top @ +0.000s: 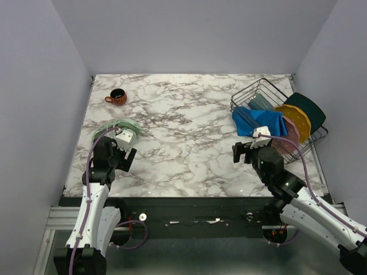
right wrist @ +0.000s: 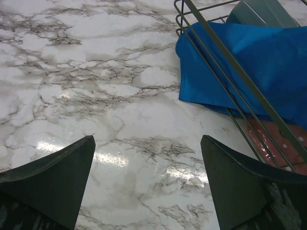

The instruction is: Wrap the headphones

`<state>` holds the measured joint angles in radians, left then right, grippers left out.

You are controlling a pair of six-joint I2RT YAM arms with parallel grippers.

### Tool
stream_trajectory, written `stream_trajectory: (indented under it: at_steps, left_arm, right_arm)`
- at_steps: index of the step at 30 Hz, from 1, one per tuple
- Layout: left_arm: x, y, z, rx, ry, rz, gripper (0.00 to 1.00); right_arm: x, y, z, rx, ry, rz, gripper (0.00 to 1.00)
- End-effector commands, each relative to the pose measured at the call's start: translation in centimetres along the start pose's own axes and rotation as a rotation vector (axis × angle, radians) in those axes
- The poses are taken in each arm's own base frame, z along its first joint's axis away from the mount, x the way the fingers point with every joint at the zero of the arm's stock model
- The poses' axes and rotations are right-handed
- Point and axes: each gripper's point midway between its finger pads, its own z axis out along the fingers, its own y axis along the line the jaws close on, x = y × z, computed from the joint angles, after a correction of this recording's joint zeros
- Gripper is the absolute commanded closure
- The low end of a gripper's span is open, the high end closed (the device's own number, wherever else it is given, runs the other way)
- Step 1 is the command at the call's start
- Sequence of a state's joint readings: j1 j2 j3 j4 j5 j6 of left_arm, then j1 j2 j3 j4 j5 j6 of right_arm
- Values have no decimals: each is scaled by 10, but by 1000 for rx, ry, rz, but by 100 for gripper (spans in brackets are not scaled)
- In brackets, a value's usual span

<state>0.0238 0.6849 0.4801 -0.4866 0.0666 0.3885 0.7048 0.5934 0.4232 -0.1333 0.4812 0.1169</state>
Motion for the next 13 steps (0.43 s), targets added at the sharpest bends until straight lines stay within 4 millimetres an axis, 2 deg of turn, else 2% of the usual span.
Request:
stream_trajectory:
  at_steps: [1, 10, 13]
  left_arm:
    - [0, 7, 2, -47, -4, -26, 1]
    - [0, 6, -1, -41, 4, -14, 1]
    - [-6, 11, -2, -59, -9, -31, 1]
  right_arm:
    - [-3, 3, 3, -5, -24, 42, 0]
    - [-3, 5, 4, -14, -18, 36, 0]
    - [-3, 5, 4, -12, -18, 34, 0]
